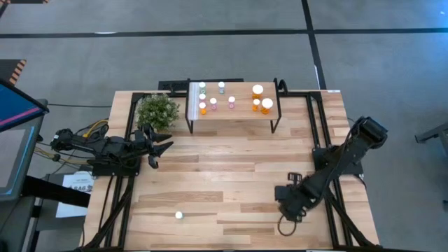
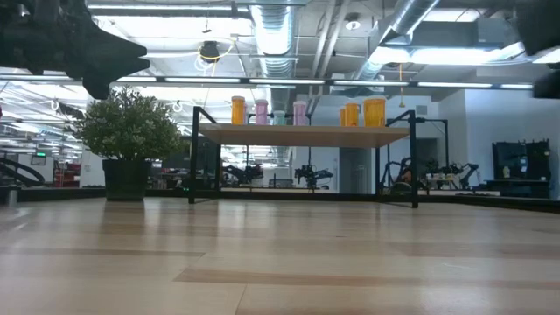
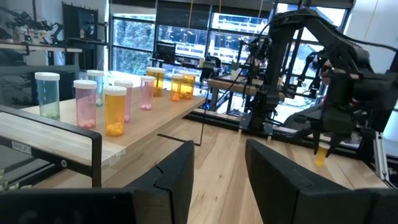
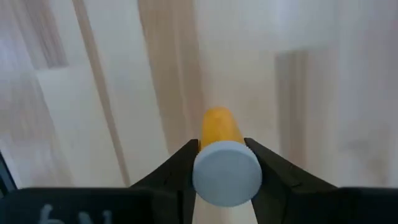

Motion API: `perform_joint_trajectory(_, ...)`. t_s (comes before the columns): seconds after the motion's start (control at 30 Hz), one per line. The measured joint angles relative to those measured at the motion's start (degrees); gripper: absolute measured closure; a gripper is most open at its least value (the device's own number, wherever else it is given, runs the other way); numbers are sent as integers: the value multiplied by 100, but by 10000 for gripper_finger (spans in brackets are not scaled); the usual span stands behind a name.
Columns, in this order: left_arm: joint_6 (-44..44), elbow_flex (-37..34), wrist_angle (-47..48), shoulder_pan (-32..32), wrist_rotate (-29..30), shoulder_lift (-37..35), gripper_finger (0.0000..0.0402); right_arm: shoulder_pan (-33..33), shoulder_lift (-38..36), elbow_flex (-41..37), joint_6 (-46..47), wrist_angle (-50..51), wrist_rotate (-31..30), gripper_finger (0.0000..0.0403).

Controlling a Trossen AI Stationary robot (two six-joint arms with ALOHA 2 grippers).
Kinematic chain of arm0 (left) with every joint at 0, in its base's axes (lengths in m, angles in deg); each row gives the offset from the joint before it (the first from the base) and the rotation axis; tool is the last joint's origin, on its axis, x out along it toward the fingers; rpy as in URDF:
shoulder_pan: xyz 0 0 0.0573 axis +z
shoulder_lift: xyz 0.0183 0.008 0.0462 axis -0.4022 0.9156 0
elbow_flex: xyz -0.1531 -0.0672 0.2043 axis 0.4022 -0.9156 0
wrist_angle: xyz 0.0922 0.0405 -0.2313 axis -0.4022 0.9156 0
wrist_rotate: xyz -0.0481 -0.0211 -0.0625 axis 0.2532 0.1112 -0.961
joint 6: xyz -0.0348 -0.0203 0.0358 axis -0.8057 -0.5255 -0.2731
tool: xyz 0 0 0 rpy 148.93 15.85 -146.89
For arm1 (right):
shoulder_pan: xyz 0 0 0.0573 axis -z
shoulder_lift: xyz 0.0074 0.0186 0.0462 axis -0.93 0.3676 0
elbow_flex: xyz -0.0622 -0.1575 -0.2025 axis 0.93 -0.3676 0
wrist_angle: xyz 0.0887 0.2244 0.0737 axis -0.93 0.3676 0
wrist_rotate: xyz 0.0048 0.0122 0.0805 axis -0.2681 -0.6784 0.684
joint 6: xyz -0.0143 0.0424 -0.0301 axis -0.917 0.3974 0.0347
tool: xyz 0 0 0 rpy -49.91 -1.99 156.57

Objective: Pick and place medicine bottles onto shelf by color
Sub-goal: Put the orange small pill bottle on the shelf

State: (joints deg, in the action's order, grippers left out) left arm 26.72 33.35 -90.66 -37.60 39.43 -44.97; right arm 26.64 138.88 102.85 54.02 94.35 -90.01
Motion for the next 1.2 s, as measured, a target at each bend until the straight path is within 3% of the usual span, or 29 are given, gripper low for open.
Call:
perform_joint_trajectory(0.33,0,0,0,0,-1,0,269,1685,-1074,0,-1574,-32,-3,285)
perform_joint_trajectory(0.63,1,0,0,0,-1,-1,269,3656,-1607,551,-2978,-40,62,264)
perform_joint_trajectory(0.9,7,0,19,0,0,-2,269,5036,-1297,1807,-4174,85,132,276)
perform_joint_trajectory(1.2,17,0,112,0,1,-2,269,6055,-150,3703,-5250,719,163,274)
